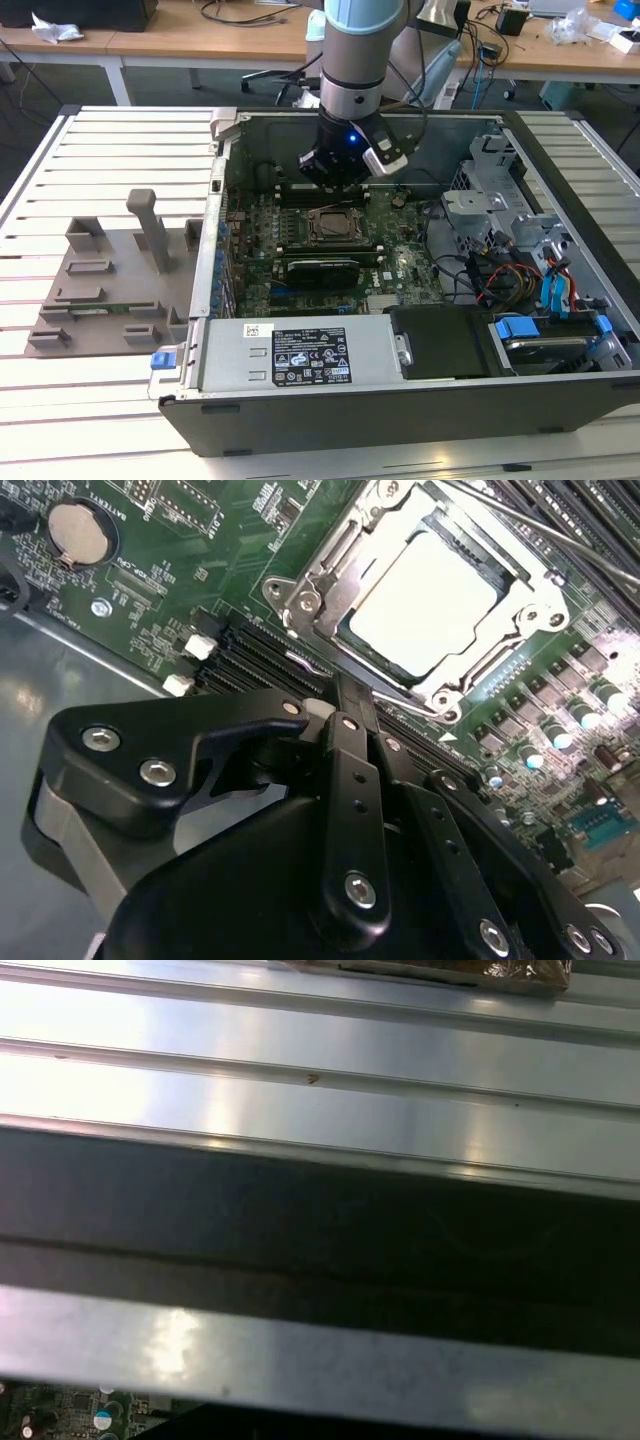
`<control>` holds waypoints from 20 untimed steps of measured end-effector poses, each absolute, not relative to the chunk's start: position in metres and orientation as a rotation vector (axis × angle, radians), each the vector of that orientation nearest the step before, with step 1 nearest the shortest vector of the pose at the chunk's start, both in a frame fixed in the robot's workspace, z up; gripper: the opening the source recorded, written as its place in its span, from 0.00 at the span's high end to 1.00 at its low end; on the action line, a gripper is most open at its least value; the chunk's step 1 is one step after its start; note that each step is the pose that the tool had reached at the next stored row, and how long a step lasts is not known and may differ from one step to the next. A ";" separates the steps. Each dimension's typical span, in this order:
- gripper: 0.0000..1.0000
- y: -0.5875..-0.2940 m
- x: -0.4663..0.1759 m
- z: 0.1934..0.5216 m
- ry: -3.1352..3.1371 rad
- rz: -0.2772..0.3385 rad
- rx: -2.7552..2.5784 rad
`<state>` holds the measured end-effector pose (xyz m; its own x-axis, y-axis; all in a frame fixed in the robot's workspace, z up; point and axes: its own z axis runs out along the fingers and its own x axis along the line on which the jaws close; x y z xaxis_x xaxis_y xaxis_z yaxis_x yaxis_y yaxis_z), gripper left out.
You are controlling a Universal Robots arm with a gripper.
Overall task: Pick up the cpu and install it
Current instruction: 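Install the first cpu locking lever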
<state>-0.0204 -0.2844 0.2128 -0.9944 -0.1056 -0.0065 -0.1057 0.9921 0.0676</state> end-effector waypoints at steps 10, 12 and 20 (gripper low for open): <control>0.89 -0.285 -0.015 0.206 3.134 0.087 -0.166; 0.89 -0.285 -0.015 0.205 3.134 0.083 -0.166; 0.89 -0.286 -0.012 0.199 3.136 0.066 -0.166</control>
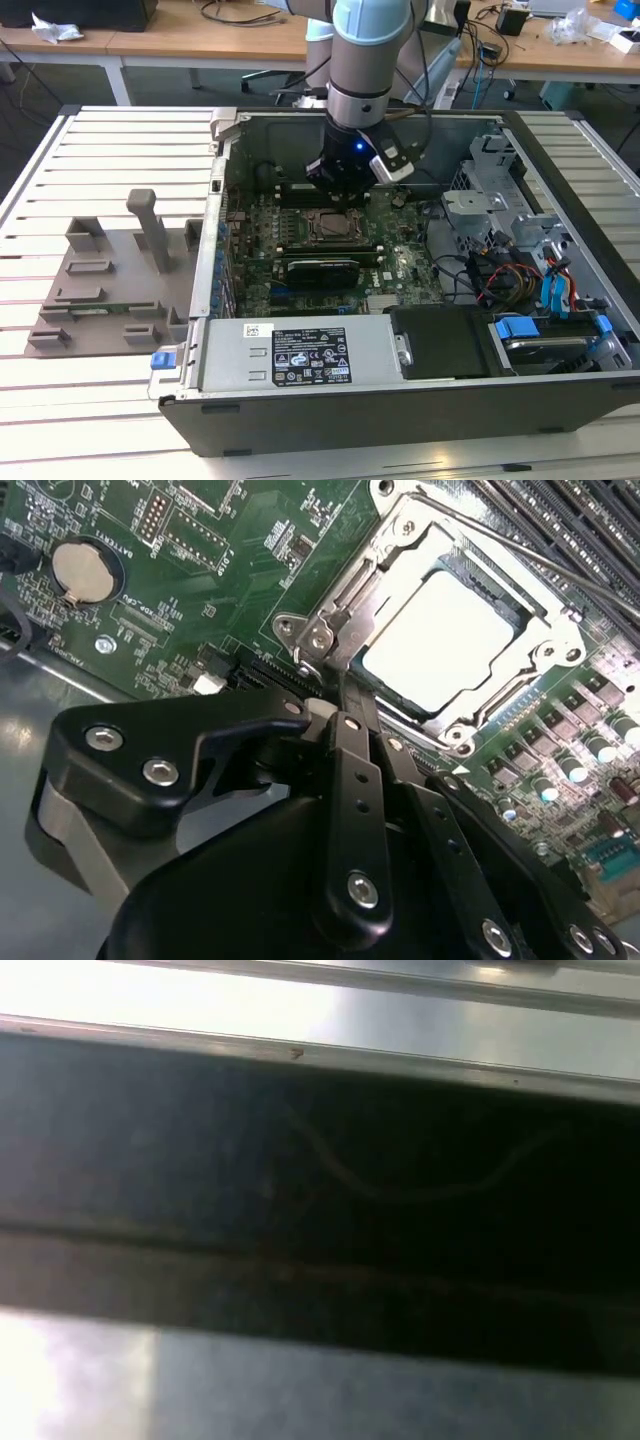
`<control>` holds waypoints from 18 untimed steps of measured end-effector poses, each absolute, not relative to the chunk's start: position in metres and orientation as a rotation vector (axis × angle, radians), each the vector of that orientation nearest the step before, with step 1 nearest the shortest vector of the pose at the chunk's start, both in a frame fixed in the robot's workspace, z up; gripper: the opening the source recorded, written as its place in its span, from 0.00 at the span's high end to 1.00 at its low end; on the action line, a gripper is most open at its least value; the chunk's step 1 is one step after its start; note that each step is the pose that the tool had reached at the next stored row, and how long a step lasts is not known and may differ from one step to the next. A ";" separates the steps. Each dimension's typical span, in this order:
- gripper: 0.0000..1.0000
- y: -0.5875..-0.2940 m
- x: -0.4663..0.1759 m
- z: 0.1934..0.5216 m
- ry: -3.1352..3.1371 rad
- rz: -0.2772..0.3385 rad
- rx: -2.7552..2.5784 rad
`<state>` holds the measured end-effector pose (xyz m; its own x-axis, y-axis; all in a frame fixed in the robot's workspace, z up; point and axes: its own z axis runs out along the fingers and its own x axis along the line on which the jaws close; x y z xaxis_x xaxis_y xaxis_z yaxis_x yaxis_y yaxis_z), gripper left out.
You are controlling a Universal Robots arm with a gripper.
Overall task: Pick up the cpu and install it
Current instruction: 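Install the first cpu locking lever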
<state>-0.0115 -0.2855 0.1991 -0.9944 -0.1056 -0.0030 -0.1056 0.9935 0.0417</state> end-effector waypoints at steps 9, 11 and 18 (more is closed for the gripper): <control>0.89 -0.285 -0.011 0.204 3.133 0.070 -0.166; 0.89 -0.285 -0.011 0.211 3.135 0.064 -0.166; 0.89 -0.296 -0.011 0.220 3.139 -0.071 -0.166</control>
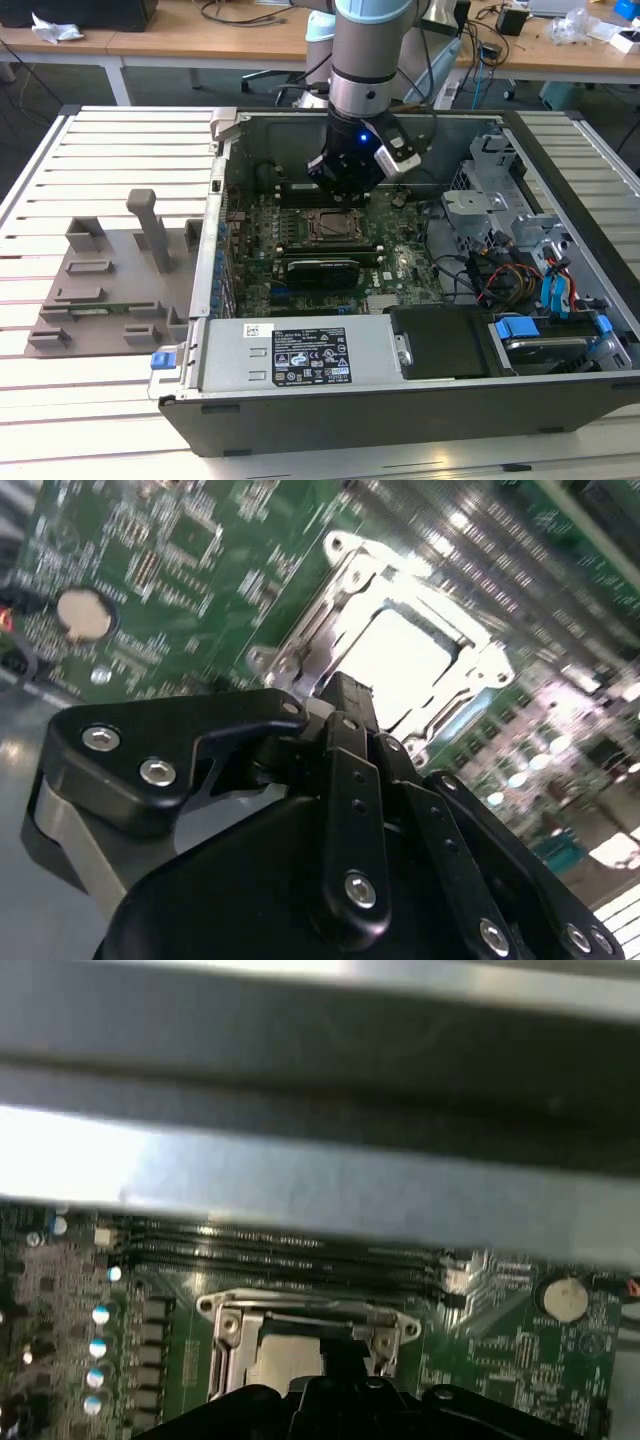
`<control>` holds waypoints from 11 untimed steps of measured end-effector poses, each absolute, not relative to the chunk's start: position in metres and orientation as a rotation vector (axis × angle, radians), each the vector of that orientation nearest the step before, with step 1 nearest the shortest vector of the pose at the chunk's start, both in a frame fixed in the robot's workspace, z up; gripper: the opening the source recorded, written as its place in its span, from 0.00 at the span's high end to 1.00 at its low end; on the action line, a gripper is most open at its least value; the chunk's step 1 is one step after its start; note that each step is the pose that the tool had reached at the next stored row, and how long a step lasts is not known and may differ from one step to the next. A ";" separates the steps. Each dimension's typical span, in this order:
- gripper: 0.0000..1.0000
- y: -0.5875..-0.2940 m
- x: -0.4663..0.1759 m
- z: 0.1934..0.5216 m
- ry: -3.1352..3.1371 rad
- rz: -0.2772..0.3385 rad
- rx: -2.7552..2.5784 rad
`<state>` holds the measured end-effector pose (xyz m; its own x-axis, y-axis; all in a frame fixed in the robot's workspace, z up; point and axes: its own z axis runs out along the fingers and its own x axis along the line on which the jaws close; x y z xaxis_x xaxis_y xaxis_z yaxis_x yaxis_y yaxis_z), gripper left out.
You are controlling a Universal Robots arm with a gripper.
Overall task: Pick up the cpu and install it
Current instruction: 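Install the first cpu locking lever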
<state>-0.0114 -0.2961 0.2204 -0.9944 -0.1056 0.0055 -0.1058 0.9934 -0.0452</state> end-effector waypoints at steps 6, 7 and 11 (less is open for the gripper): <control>0.89 -0.313 -0.011 0.220 -3.132 0.099 0.166; 0.89 -0.313 -0.011 0.222 -3.132 0.099 0.166; 0.89 -0.313 -0.011 0.240 -3.132 0.099 0.166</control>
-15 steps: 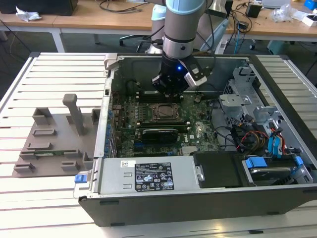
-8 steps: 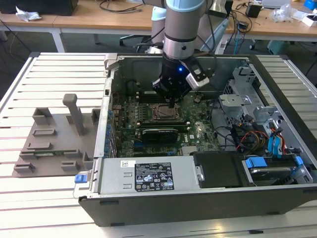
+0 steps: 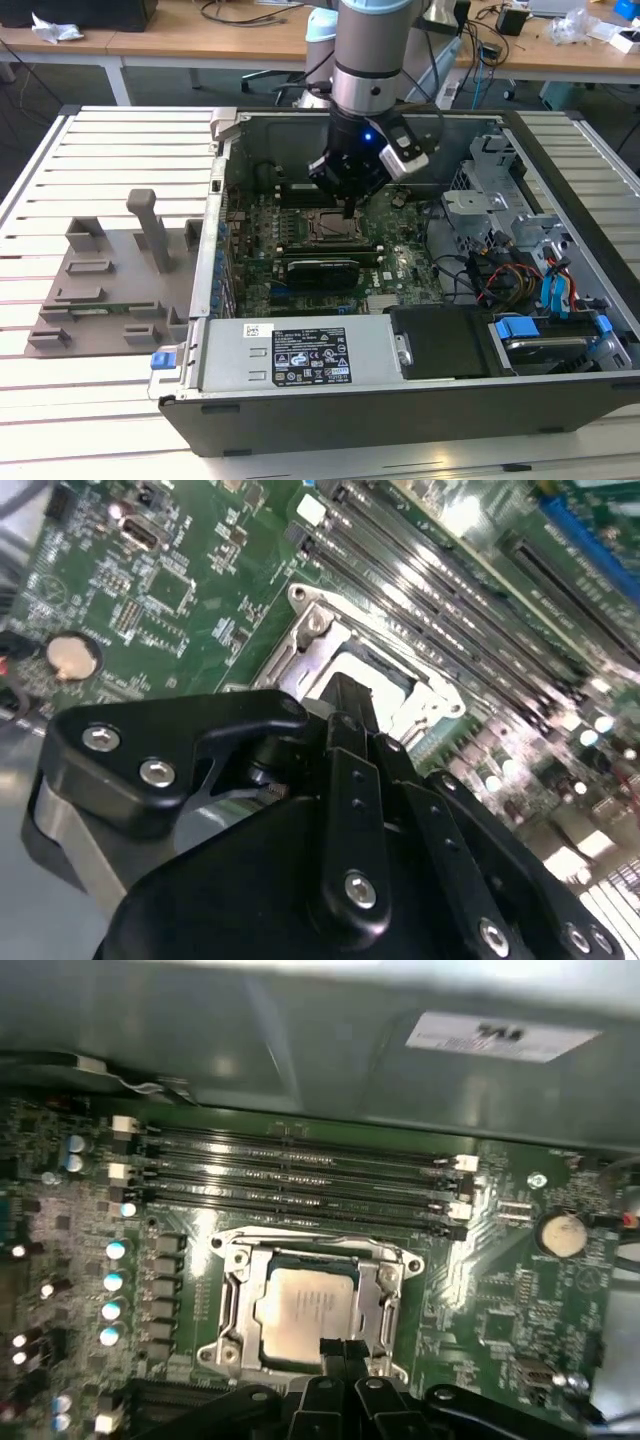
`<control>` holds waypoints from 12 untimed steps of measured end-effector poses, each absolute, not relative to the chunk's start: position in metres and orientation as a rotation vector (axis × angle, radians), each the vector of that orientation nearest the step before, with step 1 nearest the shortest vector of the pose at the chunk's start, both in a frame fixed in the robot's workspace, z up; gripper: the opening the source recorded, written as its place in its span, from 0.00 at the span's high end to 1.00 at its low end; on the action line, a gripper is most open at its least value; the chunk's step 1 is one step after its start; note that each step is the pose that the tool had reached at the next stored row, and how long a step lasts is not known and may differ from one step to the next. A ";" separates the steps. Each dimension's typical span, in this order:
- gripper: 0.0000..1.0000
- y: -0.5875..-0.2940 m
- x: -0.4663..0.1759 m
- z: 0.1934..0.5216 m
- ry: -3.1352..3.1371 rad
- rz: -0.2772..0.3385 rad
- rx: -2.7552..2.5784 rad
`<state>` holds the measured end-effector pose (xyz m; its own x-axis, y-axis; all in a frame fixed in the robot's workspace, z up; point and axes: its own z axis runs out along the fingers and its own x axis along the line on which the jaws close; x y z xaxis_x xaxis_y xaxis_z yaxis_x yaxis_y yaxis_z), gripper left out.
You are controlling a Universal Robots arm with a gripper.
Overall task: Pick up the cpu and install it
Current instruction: 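Install the first cpu locking lever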
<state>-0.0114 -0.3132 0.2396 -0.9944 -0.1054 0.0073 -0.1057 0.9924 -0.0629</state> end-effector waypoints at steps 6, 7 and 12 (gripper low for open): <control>0.89 -0.313 -0.011 0.273 -3.132 0.099 0.166; 0.89 -0.313 -0.011 0.276 -3.132 0.099 0.166; 0.89 -0.313 -0.011 0.284 -3.132 0.098 0.166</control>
<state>-0.0113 -0.3131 0.2837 -0.9944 -0.1055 0.0070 -0.1058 0.9924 -0.0622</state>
